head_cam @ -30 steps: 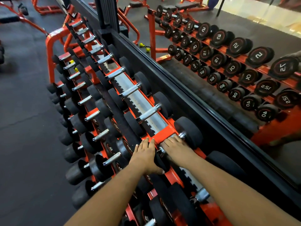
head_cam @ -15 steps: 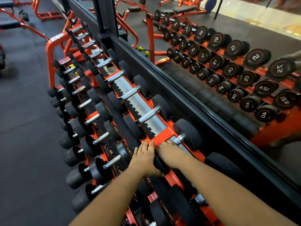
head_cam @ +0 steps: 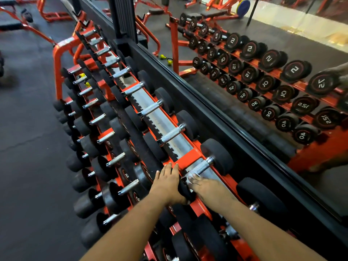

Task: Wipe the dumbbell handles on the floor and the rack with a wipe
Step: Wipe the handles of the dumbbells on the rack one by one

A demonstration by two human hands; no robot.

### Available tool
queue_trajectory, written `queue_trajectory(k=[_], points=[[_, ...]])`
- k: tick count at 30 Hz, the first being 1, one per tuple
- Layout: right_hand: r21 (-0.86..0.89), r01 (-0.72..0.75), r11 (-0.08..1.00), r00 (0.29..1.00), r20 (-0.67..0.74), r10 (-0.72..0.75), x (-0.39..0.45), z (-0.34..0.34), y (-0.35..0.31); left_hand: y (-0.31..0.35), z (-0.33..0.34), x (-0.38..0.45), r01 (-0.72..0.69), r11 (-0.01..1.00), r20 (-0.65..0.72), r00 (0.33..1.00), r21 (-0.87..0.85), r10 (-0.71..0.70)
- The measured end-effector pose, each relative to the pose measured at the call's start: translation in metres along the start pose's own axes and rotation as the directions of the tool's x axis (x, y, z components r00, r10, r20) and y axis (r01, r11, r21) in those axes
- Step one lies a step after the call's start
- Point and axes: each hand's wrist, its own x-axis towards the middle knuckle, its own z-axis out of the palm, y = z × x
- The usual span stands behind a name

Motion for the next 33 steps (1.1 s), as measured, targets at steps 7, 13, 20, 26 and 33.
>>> queue_trajectory(k=[7, 13, 20, 26, 33], points=[[0.728, -0.682, 0.074, 0.497, 0.387, 0.777, 0.0, -0.009, -0.011, 0.001, -0.002, -0.002, -0.003, 1.0, -0.01, 1.0, 0.002, 0.003], [0.656, -0.275, -0.703, 0.35, 0.749, 0.562, 0.039, -0.028, -0.035, 0.001, -0.002, -0.002, 0.005, 1.0, -0.003, 1.0, -0.003, -0.005], [0.62, 0.064, -0.782, 0.246, 0.75, 0.614, 0.062, -0.056, -0.021, 0.0, -0.001, 0.0, 0.007, 1.0, -0.008, 1.0, 0.0, -0.007], [0.571, -0.067, -0.818, 0.36, 0.779, 0.514, 0.068, -0.047, -0.05, 0.0, 0.0, 0.001, 0.011, 1.0, -0.002, 1.0, 0.0, -0.011], [0.624, 0.058, -0.779, 0.282, 0.738, 0.613, 0.068, -0.048, -0.018, 0.001, -0.003, 0.0, 0.013, 1.0, 0.009, 1.0, -0.003, -0.013]])
